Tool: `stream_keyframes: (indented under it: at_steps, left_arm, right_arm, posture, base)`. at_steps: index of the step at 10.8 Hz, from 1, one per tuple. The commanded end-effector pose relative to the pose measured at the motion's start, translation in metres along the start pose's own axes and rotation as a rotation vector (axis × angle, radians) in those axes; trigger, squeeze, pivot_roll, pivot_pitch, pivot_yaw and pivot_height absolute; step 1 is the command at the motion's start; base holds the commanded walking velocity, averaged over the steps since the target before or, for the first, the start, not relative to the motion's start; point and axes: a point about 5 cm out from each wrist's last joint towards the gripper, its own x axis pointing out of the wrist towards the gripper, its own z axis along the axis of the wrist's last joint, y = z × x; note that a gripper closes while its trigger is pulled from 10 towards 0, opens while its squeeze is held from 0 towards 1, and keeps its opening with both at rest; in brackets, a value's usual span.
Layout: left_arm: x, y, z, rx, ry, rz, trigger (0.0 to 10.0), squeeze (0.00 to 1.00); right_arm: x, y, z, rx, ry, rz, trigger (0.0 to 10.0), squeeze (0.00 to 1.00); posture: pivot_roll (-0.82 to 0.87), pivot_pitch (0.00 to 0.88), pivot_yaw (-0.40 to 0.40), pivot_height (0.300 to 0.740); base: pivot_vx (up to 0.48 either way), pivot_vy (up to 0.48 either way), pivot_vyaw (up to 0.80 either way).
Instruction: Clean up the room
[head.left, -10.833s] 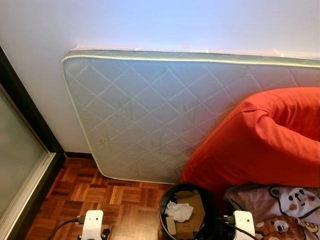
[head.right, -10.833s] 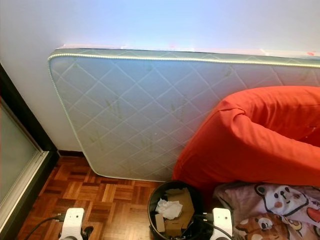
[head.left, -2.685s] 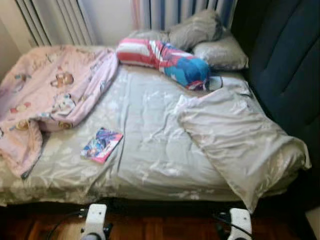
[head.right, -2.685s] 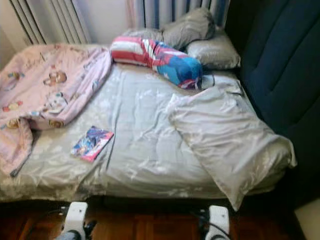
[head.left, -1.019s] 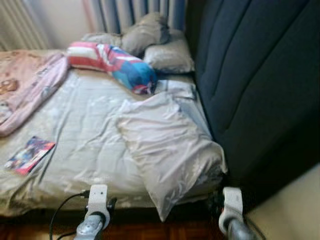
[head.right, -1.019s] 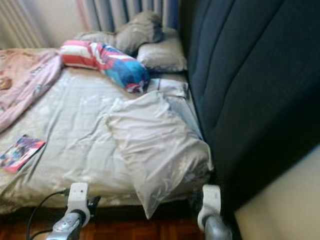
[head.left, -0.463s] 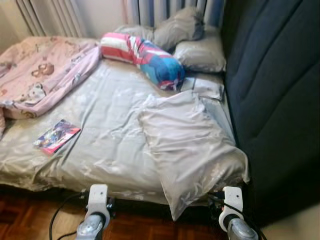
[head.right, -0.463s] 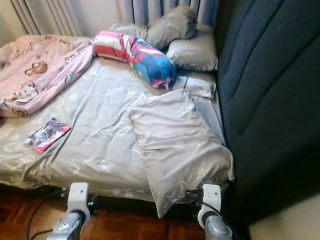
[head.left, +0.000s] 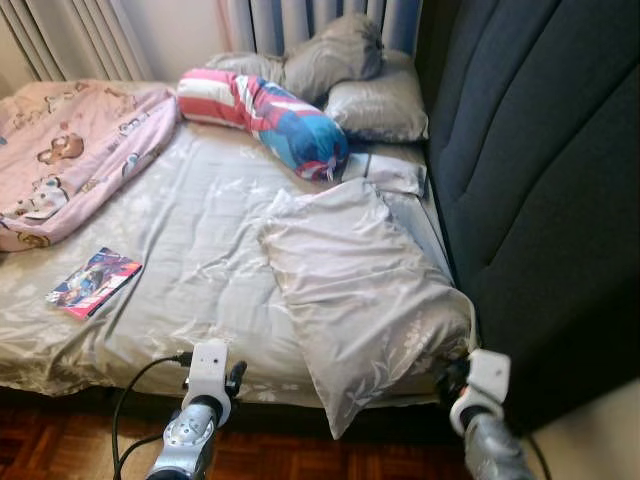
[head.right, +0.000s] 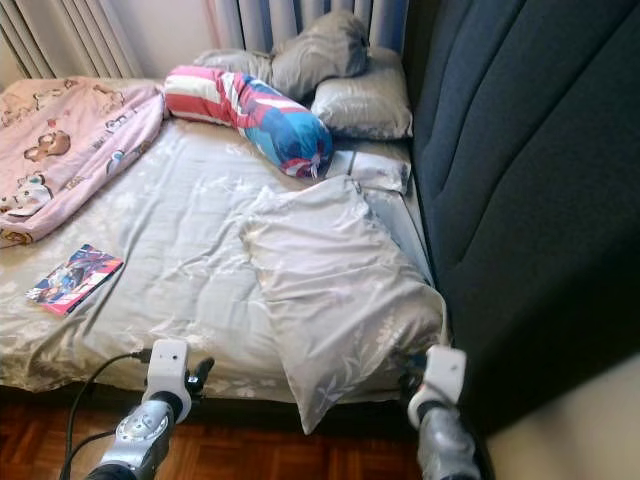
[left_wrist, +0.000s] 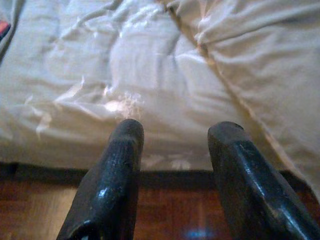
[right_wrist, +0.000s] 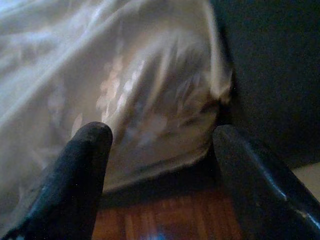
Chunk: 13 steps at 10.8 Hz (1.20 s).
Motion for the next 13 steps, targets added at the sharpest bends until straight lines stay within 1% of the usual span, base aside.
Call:
stream_keyframes:
  at_steps: [1, 2, 3, 4, 5, 6, 7, 8, 9, 10, 13]
  left_arm:
    - [0.004, 0.000, 0.022, 0.003, -0.134, -0.002, 10.0, 0.00]
    - [0.003, 0.003, 0.035, -0.007, -0.230, 0.017, 10.0, 0.00]
    - [0.000, 0.005, 0.038, -0.005, -0.261, 0.024, 10.0, 0.00]
    - [-0.005, 0.005, 0.042, -0.013, -0.314, 0.028, 10.0, 0.00]
    - [-0.009, 0.005, 0.044, -0.013, -0.342, 0.030, 10.0, 0.00]
    - [-0.016, 0.011, 0.042, 0.007, -0.359, 0.059, 10.0, 0.00]
    - [-0.021, 0.019, 0.039, -0.012, -0.356, 0.099, 10.0, 0.00]
    - [-0.018, 0.017, 0.042, -0.033, -0.348, 0.084, 10.0, 0.00]
    - [-0.018, 0.016, 0.043, -0.035, -0.351, 0.081, 10.0, 0.00]
    - [-0.015, 0.011, 0.049, -0.045, -0.361, 0.067, 10.0, 0.00]
    - [-0.016, 0.009, 0.051, -0.036, -0.357, 0.048, 10.0, 0.00]
  right_arm:
    - [0.005, 0.007, 0.024, 0.008, -0.134, 0.040, 10.0, 0.00]
    - [0.001, 0.009, 0.034, -0.058, -0.243, 0.084, 10.0, 0.00]
    - [-0.002, 0.008, 0.036, -0.055, -0.283, 0.099, 10.0, 0.00]
    - [-0.008, 0.003, 0.036, -0.051, -0.324, 0.098, 10.0, 0.00]
    - [-0.013, 0.001, 0.033, -0.084, -0.346, 0.099, 10.0, 0.00]
    - [-0.021, -0.007, 0.026, -0.085, -0.348, 0.080, 10.0, 0.00]
    - [-0.028, -0.013, 0.017, -0.058, -0.340, 0.048, 10.0, 0.00]
    - [-0.028, -0.007, 0.014, -0.053, -0.322, 0.066, 10.0, 0.00]
    - [-0.027, -0.005, 0.015, -0.052, -0.320, 0.074, 10.0, 0.00]
    - [-0.024, -0.001, 0.020, -0.047, -0.328, 0.084, 10.0, 0.00]
    - [-0.023, 0.004, 0.023, -0.042, -0.327, 0.099, 10.0, 0.00]
  posture:
    - [0.06, 0.099, -0.031, 0.740]
    - [0.06, 0.091, -0.032, 0.740]
    - [0.05, 0.088, -0.034, 0.740]
    - [0.05, 0.081, -0.040, 0.740]
    - [0.05, 0.075, -0.042, 0.740]
    - [0.06, 0.061, -0.044, 0.740]
    - [0.06, 0.055, -0.036, 0.740]
    - [0.05, 0.050, -0.036, 0.740]
    - [0.06, 0.049, -0.036, 0.740]
    - [0.06, 0.046, -0.037, 0.740]
    - [0.06, 0.038, -0.036, 0.740]
  base:
    - [0.000, 0.000, 0.00]
    - [0.000, 0.000, 0.00]
    - [0.000, 0.000, 0.00]
    - [0.000, 0.000, 0.00]
    - [0.000, 0.000, 0.00]
    - [0.000, 0.000, 0.00]
    - [0.000, 0.000, 0.00]
    - [0.000, 0.000, 0.00]
    - [0.000, 0.000, 0.00]
    - [0.000, 0.000, 0.00]
    - [0.000, 0.000, 0.00]
